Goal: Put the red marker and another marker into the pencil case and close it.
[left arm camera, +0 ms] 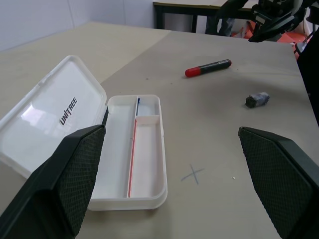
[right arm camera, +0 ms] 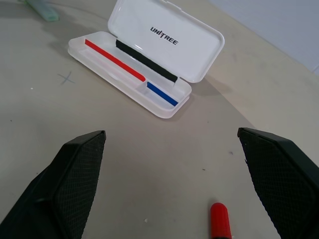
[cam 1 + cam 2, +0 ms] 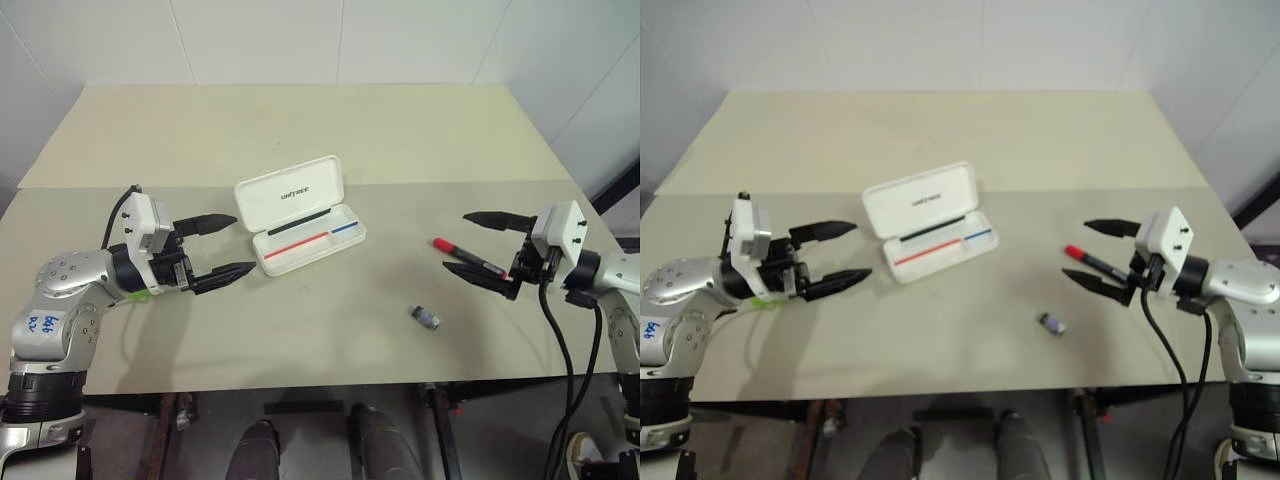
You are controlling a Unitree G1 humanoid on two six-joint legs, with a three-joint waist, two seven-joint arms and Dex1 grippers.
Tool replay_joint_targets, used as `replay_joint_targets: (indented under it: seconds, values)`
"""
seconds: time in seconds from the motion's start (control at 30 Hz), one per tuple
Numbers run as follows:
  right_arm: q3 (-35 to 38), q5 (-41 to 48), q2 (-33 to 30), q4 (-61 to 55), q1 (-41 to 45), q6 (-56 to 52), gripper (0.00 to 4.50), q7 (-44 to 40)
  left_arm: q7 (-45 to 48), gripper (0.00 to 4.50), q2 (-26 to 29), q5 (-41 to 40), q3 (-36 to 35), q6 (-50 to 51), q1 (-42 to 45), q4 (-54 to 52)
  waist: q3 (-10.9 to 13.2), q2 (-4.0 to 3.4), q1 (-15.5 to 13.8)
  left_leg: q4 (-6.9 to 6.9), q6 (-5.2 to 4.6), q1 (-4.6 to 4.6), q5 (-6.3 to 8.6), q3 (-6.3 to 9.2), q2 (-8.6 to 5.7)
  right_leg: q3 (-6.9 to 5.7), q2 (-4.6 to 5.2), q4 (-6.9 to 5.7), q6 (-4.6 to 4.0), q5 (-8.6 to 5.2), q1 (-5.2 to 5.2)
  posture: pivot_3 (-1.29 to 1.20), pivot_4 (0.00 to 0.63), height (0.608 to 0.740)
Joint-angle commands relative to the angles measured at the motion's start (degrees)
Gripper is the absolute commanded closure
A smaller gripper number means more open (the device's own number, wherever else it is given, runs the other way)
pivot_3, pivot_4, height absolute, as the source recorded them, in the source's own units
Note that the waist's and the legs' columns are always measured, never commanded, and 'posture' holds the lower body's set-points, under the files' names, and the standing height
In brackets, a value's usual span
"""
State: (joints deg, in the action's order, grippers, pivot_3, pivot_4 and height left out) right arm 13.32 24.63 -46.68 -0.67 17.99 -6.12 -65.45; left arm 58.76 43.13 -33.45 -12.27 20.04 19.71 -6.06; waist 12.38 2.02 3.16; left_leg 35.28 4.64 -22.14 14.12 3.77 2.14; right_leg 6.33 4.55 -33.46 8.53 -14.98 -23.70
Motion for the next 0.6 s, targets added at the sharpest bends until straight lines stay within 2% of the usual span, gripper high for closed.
replay_joint_targets:
  seconds: [0.03,0.37,0.47,0.57,0.6]
  values:
    - [0.5,0.84,0.31,-2.66,-0.16,0.34,0.0,0.84,-0.83,0.02,-0.48,0.42,-0.01,-0.25,0.26,-0.87,0.0,0.0,0.0,0.0,0.0,0.0,0.0,0.0,0.0,0.0,0.0,0.0,0.0,0.0,0.0,0.0,0.15,0.74]
    - [-2.69,1.94,3.48,-8.15,0.67,-1.75,0.0,2.91,-0.29,0.02,-0.97,4.4,4.99,-1.12,1.71,-0.08,0.0,0.0,-0.01,0.03,0.0,0.02,-0.01,0.0,0.0,0.0,0.0,-0.07,0.0,0.0,0.0,0.0,0.15,0.74]
    - [-4.57,1.97,5.0,-11.23,1.17,-2.71,0.0,4.45,0.13,0.63,-2.24,4.06,6.07,-0.75,2.33,-0.3,0.0,0.0,-0.04,0.04,0.01,0.02,-0.01,0.0,0.0,0.0,0.0,-0.07,0.02,0.01,0.0,0.0,0.15,0.74]
    - [-6.41,1.61,6.87,-13.61,2.14,-3.57,0.0,6.39,0.01,1.6,-3.36,6.66,7.92,-2.36,3.39,1.92,0.0,0.0,-0.1,0.05,0.01,0.02,-0.01,0.01,0.0,0.0,0.0,-0.08,0.06,0.03,0.0,0.0,0.15,0.74]
    - [-6.44,1.88,7.26,-14.3,1.99,-3.73,0.0,6.78,-0.95,1.6,-4.23,8.57,9.64,-2.82,3.68,2.56,0.0,0.0,-0.11,0.06,0.01,0.02,-0.01,0.01,0.0,0.0,0.0,-0.08,0.06,0.04,0.0,0.0,0.15,0.74]
